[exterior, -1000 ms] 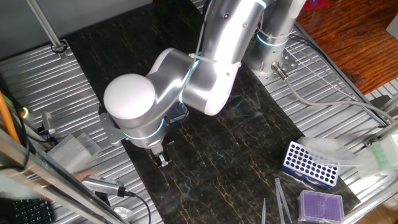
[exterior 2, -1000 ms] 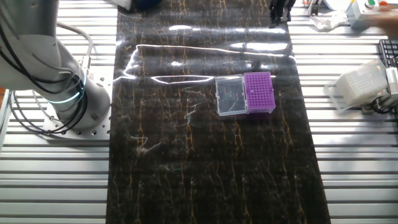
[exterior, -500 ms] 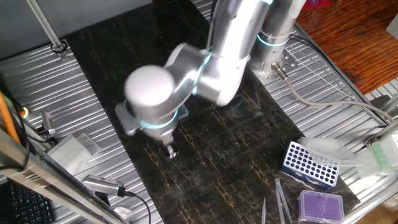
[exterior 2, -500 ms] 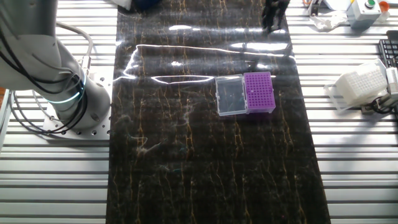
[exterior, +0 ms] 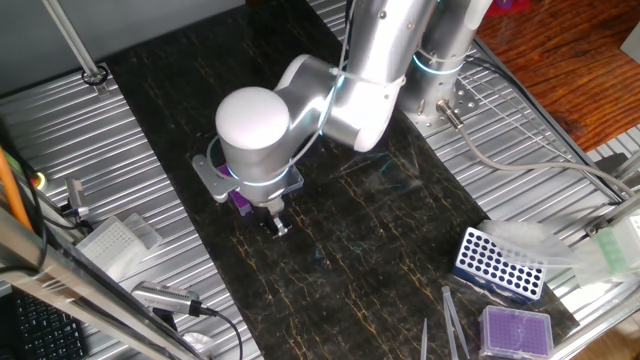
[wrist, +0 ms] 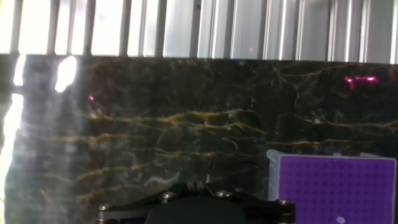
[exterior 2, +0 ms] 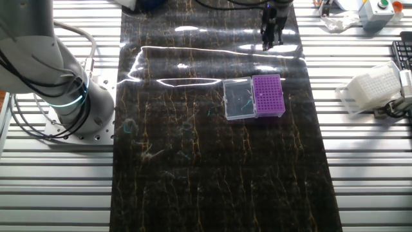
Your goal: Insert a small pipette tip into the holder for small pipette tips
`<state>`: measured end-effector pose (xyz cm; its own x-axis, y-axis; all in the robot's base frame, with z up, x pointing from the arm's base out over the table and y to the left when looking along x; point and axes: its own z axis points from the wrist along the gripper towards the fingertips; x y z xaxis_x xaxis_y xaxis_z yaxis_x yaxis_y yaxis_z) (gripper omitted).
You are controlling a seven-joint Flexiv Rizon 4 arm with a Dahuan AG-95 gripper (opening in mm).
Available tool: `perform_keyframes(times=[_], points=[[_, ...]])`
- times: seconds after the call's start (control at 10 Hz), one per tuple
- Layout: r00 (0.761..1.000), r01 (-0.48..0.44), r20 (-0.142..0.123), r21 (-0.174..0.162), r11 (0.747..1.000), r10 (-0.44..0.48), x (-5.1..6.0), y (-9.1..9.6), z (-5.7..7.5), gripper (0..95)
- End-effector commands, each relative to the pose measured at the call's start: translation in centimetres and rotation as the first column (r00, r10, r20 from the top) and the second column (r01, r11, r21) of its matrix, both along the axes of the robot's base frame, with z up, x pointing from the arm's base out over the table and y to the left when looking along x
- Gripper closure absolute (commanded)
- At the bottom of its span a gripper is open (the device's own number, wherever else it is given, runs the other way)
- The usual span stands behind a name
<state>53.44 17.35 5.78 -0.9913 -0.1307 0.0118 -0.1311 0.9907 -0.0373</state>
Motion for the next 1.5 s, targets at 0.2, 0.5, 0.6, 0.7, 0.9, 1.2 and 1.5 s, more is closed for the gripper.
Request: perform_keyframes(times=[0.2,0.5,0.6,0.7,0.9,1.2,1.5], points=[[0.998,-0.057,0.007,-0.003,0.998,0.057,-0.2,-0.5,-1.4,95.0],[0.985,-0.172,0.002,-0.003,0.985,0.172,-0.8,-0.5,-1.6,95.0],[0.976,-0.217,-0.002,-0.002,0.976,0.217,-1.2,-0.4,-1.8,95.0],[0.967,-0.254,-0.004,-0.001,0.967,0.254,-1.5,-0.4,-1.9,95.0],[0.958,-0.288,-0.004,0.000,0.958,0.288,-1.8,-0.4,-2.3,95.0],[0.998,-0.065,0.015,0.018,0.998,0.065,-1.8,-0.4,-2.4,95.0],[0.990,0.137,0.016,0.042,0.990,-0.137,-1.6,-0.4,-2.4,95.0]])
